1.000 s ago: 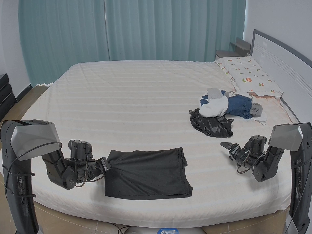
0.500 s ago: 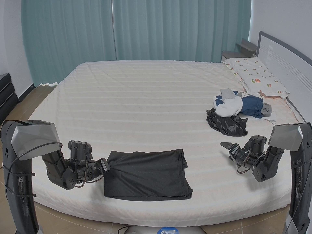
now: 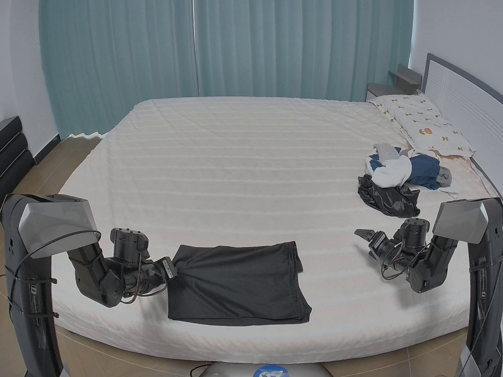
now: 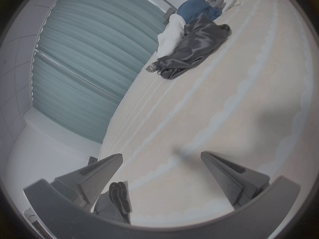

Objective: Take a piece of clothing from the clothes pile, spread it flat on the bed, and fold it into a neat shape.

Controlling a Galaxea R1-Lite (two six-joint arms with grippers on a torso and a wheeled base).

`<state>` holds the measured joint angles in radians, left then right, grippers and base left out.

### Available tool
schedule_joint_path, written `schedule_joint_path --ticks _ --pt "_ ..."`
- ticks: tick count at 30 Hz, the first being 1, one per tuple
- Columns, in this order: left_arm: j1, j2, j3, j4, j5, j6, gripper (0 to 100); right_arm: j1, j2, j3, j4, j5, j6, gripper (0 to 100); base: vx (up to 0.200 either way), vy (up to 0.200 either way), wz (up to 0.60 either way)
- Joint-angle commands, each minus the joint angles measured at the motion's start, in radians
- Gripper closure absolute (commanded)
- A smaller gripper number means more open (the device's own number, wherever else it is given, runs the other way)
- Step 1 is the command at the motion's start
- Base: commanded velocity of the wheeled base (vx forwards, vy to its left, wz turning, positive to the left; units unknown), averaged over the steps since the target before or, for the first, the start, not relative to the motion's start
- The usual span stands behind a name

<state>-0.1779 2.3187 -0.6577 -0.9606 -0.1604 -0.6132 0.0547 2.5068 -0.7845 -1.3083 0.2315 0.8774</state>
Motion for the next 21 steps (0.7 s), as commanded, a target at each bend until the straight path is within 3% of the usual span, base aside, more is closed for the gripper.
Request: schedule_joint_path --ticks 1,9,10,16,21 --pt "-0.002 0.001 0.003 -0.001 0.004 0.000 100 0.001 0.001 0.001 0.000 0.000 0.000 0 0.000 0.000 0.00" --pt "-0.011 -0.001 0.007 -0.003 0.009 0.000 100 0.001 0.000 0.001 0.000 0.000 0.000 0 0.000 0.000 0.00" --pt "-0.012 -0.001 0.009 -0.003 0.009 0.000 0 0.001 0.000 0.001 0.000 0.000 0.000 0 0.000 0.000 0.00" --pt "-0.018 -0.001 0.018 -0.012 0.009 0.001 0 0.008 -0.017 0.016 0.001 0.002 0.000 0 0.000 0.000 0.00" --pt "-0.018 0.002 -0.023 -0.023 0.010 0.000 0 0.065 -0.034 0.060 -0.016 -0.001 0.000 0 0.000 0.000 0.00"
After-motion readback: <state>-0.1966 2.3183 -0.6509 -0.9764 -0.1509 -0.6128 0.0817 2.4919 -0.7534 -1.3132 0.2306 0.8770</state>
